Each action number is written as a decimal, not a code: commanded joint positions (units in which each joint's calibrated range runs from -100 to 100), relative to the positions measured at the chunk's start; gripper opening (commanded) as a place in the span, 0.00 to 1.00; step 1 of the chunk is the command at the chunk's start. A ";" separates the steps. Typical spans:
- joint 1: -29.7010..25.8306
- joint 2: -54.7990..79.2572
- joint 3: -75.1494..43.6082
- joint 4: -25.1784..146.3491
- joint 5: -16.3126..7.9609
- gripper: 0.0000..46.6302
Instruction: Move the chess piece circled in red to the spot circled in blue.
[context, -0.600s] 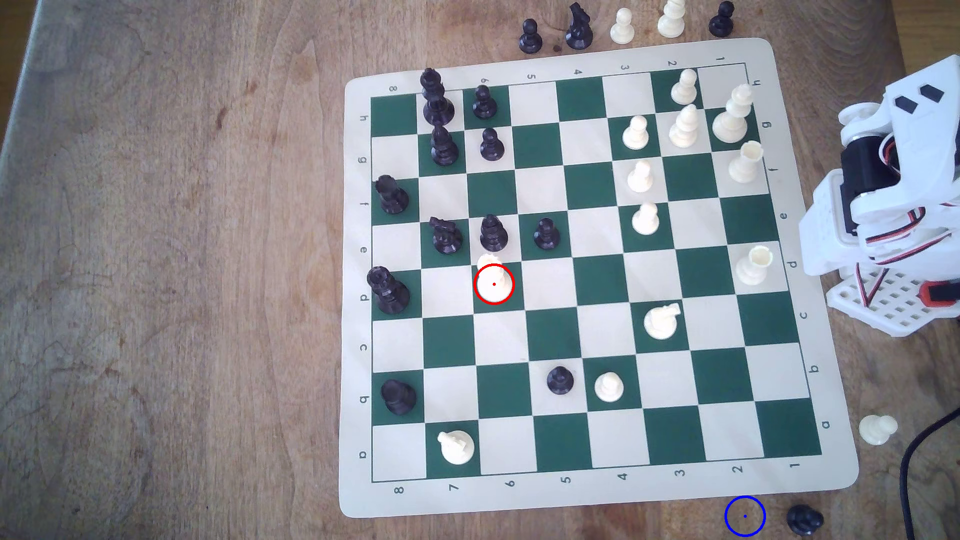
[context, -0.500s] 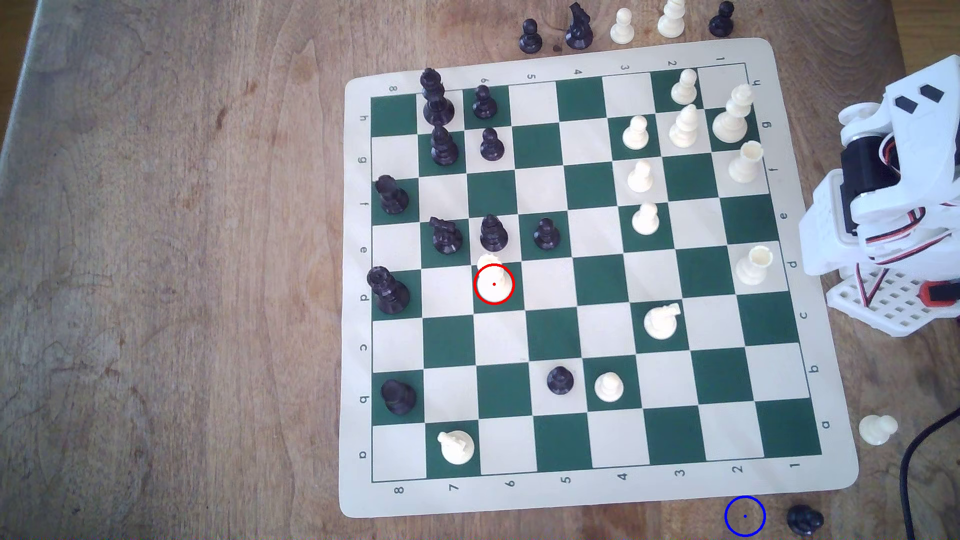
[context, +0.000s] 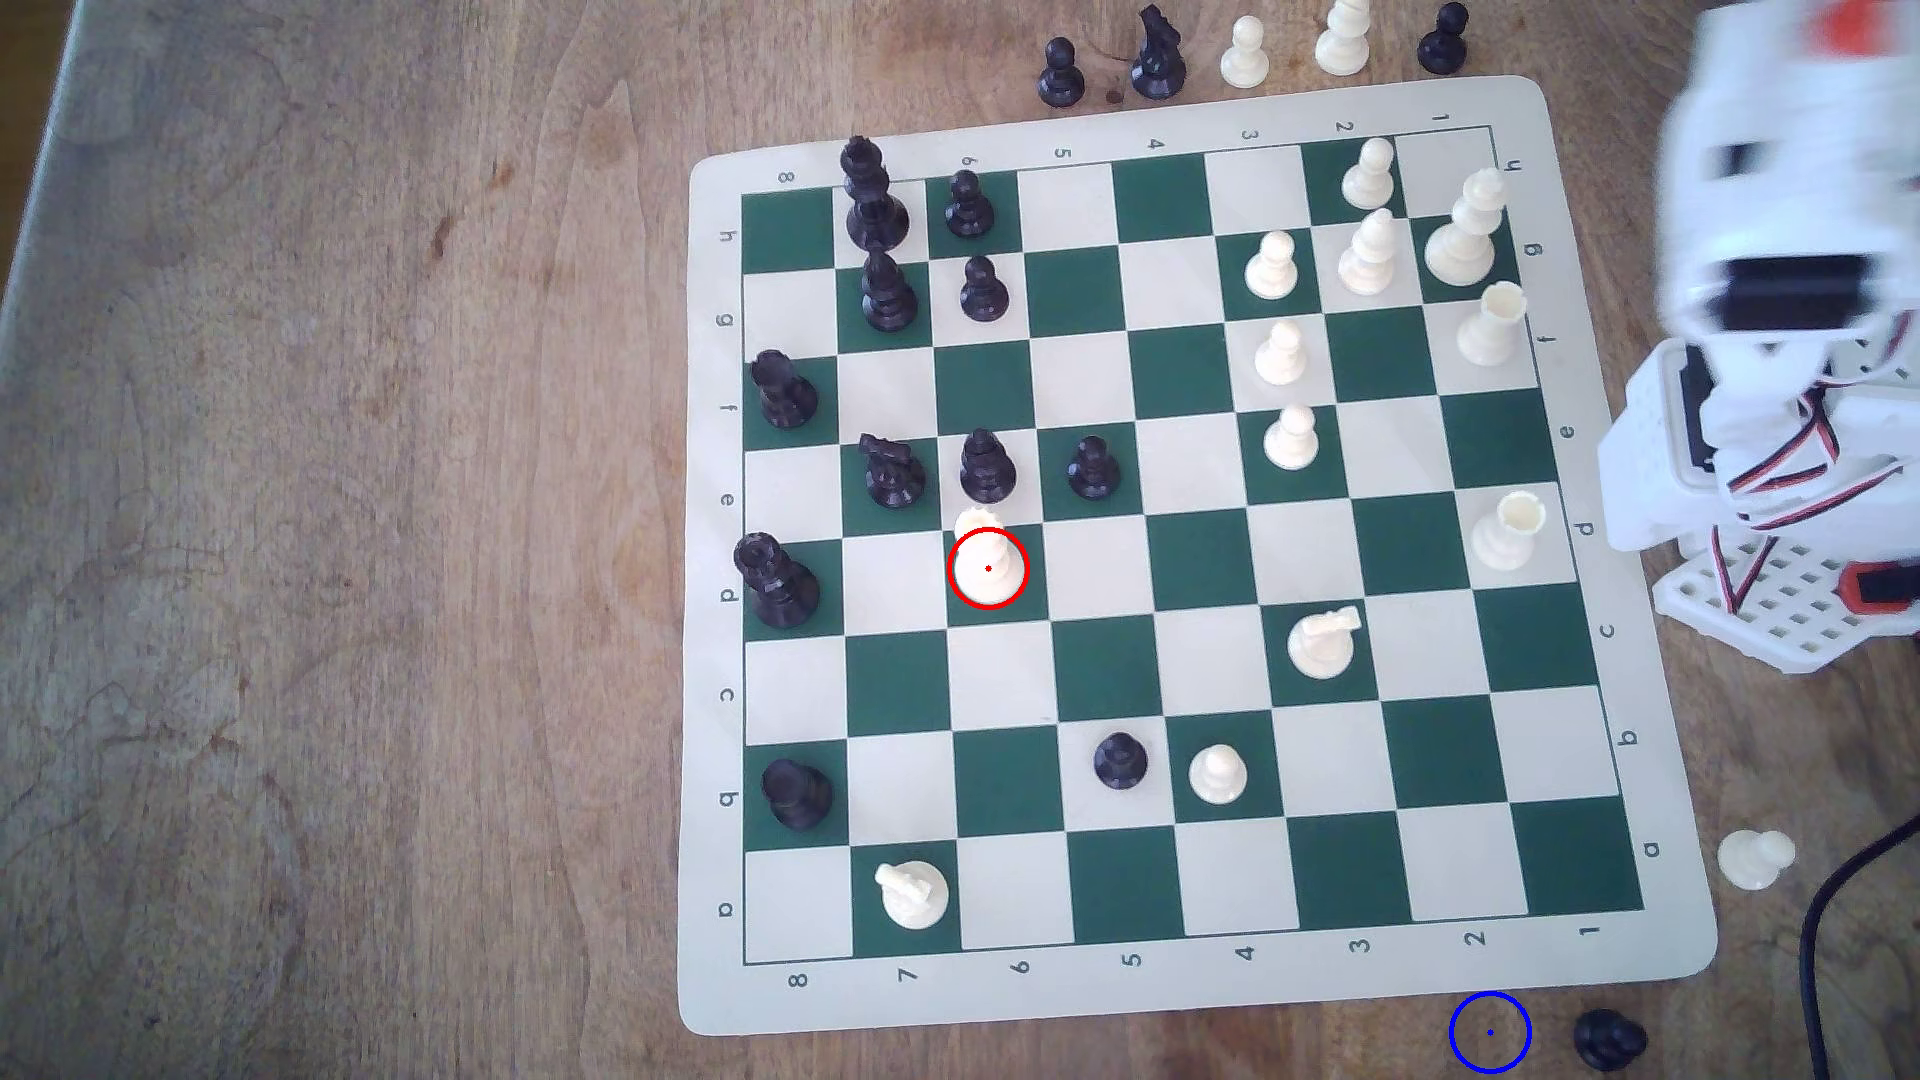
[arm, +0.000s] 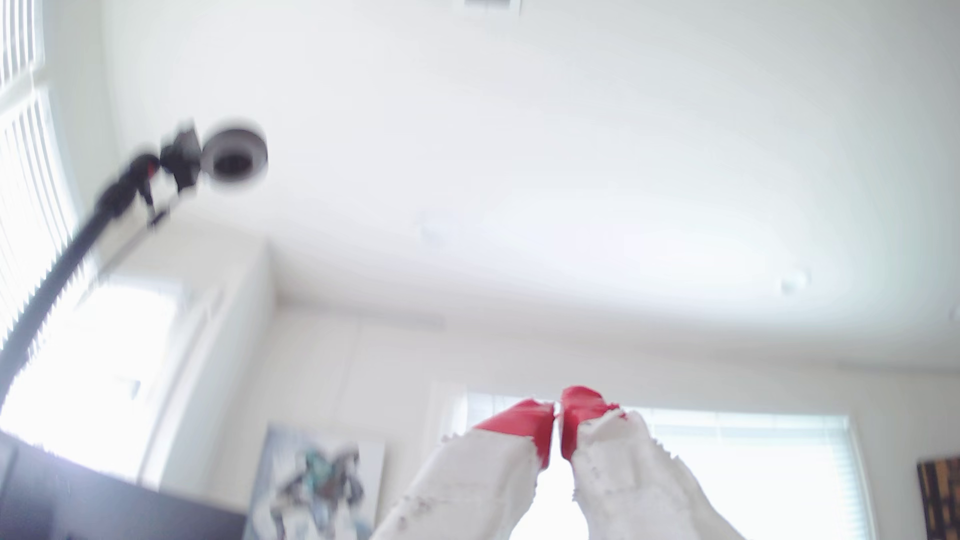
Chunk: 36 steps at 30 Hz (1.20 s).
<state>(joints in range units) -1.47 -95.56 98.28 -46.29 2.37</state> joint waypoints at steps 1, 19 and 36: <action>1.83 -0.20 -7.17 20.00 -0.24 0.00; -0.91 17.12 -34.18 77.25 -1.56 0.16; -2.24 62.54 -76.07 106.41 -9.04 0.40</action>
<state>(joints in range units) -3.02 -40.85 36.65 55.38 -5.20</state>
